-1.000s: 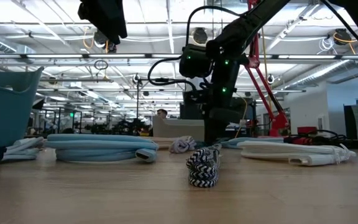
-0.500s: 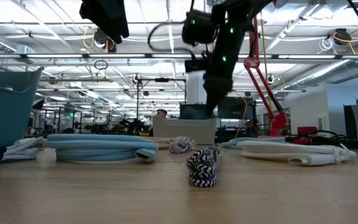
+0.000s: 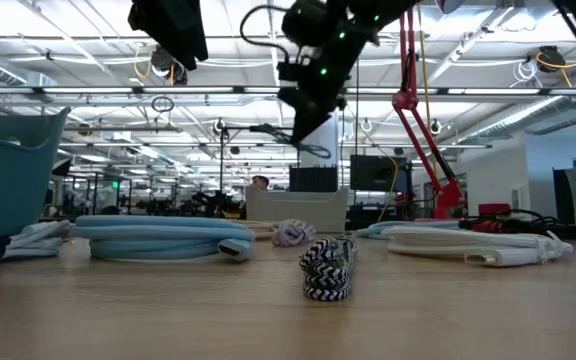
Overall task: Pick & Place USB Port
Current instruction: Put the black blue charger cable into the gray bin, then put the blue HDMI cable into the blue bin
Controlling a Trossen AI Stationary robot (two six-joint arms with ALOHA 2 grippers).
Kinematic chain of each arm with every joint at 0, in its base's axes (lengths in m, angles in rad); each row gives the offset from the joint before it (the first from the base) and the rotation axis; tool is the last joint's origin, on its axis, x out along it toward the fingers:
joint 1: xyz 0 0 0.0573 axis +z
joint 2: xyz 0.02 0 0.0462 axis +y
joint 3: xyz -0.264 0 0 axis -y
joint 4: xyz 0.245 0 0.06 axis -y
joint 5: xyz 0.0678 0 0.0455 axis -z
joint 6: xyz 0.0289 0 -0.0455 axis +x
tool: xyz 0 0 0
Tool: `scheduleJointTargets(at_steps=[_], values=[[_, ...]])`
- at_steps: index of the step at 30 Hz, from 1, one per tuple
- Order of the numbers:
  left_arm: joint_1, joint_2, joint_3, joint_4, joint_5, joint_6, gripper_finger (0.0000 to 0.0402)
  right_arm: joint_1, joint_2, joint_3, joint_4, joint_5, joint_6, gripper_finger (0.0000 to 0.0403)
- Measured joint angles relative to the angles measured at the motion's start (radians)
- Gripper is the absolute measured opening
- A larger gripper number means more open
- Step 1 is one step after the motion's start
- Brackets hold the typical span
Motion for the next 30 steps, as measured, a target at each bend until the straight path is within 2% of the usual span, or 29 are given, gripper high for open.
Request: scheduleJointTargets(at_steps=[4,7,13,16,18,23,30], values=[[0.0,0.0,0.0,-0.001,0.005,-0.012,0.0207,-0.052,0.08,0.05,-0.014,-0.027,-0.006,0.0001],[0.0,0.0,0.0,-0.002,0.02,-0.019,0.0207,-0.078,0.125,0.067,0.001,-0.091,0.0,0.0001],[-0.009,0.0,0.0,-0.01,0.027,-0.039,0.0207,-0.081,0.191,0.075,-0.038,-0.106,0.003,0.0],[-0.014,0.0,0.0,-0.014,0.028,-0.047,0.0207,-0.072,0.219,0.075,-0.025,-0.148,0.003,0.0004],[-0.016,0.0,0.0,-0.018,0.028,-0.051,0.0207,-0.061,0.226,0.075,-0.033,-0.149,0.001,0.0014],[-0.016,0.0,0.0,-0.02,0.03,-0.053,0.0207,-0.043,0.219,0.075,-0.009,-0.033,0.003,0.0063],[-0.015,0.0,0.0,-0.024,0.038,-0.053,0.0207,-0.054,0.183,0.075,-0.011,-0.021,0.052,0.0132]])
